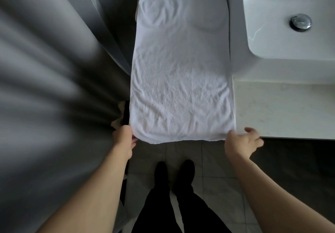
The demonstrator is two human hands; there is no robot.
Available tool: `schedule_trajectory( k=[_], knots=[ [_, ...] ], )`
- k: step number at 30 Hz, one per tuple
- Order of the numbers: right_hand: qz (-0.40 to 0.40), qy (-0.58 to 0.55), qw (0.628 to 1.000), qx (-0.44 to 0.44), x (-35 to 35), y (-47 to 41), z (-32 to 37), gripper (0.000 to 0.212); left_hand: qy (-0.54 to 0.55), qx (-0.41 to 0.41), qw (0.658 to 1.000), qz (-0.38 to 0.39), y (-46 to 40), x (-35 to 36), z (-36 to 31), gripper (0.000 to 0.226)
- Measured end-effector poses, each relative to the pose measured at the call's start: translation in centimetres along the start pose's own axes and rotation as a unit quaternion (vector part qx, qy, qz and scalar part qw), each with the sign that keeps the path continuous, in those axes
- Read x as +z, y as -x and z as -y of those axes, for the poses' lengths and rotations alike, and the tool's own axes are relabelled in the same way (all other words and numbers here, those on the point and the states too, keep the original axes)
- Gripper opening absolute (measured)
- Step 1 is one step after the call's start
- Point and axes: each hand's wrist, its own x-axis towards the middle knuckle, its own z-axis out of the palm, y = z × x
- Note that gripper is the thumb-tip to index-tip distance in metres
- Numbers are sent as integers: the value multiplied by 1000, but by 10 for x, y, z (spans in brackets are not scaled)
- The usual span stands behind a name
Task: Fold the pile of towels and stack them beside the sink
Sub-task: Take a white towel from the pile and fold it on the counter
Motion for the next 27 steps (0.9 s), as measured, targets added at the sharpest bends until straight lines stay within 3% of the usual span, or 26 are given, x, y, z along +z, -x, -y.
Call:
schedule_trajectory(
  k=[3,7,9,12,13,17,19,24,27],
  knots=[
    [40,-128,975,177,5,2,-2,52,-23,-36,998,47,3,3,11,55],
    [131,-166,944,253,9,-5,0,63,-8,-39,997,67,11,6,13,45],
    [188,-129,945,237,6,-6,-4,54,-17,-30,997,70,15,6,12,33],
    [242,-81,954,160,1,-2,-11,16,-8,-17,997,72,16,3,12,36],
    [248,-77,954,148,-2,-1,-9,12,-2,-11,997,75,16,1,12,35],
    [263,-142,932,207,-15,-6,-1,19,20,35,997,58,11,-9,16,15],
    [257,-154,933,197,-20,-11,-2,25,-8,60,998,26,9,-12,17,13],
    [206,-70,965,144,-25,-12,-9,47,-209,96,970,-78,9,-15,18,41],
    [215,-4,969,119,-25,-8,-10,35,-316,125,935,-100,12,-13,9,38]
  ],
)
